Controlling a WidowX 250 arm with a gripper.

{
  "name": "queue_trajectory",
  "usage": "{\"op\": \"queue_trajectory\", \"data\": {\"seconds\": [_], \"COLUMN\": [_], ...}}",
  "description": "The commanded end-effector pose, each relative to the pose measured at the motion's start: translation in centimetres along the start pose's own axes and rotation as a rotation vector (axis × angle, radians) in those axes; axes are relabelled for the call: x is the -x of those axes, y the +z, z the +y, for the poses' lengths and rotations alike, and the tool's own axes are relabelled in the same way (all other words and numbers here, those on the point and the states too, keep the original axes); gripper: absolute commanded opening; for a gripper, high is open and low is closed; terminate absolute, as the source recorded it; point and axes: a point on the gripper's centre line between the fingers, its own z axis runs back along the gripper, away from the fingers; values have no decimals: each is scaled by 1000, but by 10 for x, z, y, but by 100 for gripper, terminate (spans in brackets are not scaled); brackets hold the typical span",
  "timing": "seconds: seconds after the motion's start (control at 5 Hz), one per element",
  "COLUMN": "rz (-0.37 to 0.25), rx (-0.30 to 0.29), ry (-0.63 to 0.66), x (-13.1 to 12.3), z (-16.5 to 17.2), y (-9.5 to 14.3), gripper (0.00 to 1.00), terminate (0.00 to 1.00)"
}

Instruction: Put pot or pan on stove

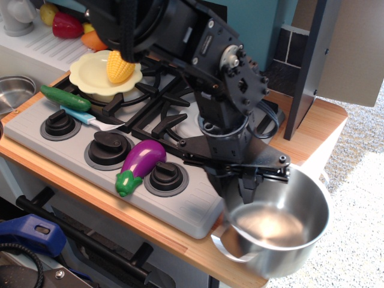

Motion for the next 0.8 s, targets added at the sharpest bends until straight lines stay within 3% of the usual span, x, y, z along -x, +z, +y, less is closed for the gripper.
{"op": "queue_trajectory", "data": {"seconds": [0.0,0.2,0.4,0.6], "rz": [-38,-56,-78,-98], "rx": [-14,-66,-96,-134], "ry": [11,0,-43,-95], "x": [-13,-22,-45,-53], "z": [-10,-9,7,38], "y": [30,57,84,96], "gripper": [0,0,0,0], "terminate": [0,0,0,0]}}
